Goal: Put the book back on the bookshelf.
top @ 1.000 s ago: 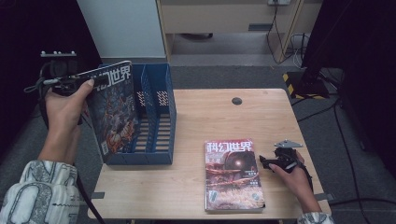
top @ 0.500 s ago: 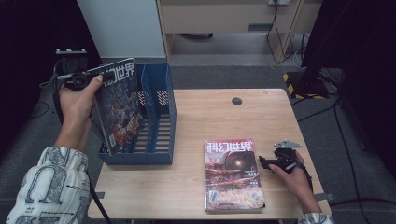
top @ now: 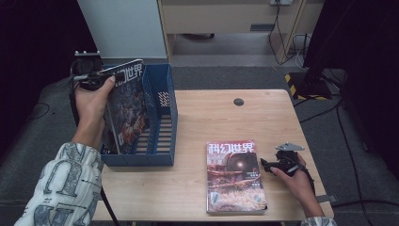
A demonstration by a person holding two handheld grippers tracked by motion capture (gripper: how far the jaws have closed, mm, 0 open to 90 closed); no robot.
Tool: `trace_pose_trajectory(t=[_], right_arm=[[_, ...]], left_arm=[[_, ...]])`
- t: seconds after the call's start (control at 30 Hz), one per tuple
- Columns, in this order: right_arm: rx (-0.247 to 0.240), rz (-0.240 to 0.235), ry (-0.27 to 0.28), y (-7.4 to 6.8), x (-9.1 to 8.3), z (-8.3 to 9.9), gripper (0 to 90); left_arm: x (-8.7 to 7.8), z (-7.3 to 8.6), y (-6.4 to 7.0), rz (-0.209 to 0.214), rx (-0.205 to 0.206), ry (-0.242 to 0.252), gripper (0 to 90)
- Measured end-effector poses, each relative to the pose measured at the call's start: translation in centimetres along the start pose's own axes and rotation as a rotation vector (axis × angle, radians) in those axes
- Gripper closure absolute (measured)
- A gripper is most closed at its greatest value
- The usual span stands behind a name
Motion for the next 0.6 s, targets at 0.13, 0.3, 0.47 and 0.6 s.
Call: trace_pose_trajectory(t=[0.13,0.3,0.47,0.6], right_arm=[[-0.002,-0.001,-0.001,0.0,0.0,0.0,7.3],[0.002,-0.001,0.001,-0.1,0.0,0.0,7.3],[0.002,-0.001,0.001,-0.1,0.0,0.0,7.3],[0.002,-0.001,0.002,-0.1,0.0,0.0,7.3]], left_arm=[[0.7,0.6,0.2,0.000,-0.008,0.005,82.4],[1.3,1.2,-0.1,-0.002,-0.010,0.024,82.3],[1.6,1.5,-0.3,0.007,-0.010,0.053,82.3],[1.5,1.9,-0.4,0.016,-0.005,0.069,82.3]])
Point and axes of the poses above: each handheld gripper's, and its own axes: x roughly forward along the jaws, z roughly out of its underside, y roughly to its right, the point moved 1 cm from there along x, roughly forward along the jaws, and after that the axes turned 11 degrees about y, right-handed, at the moved point
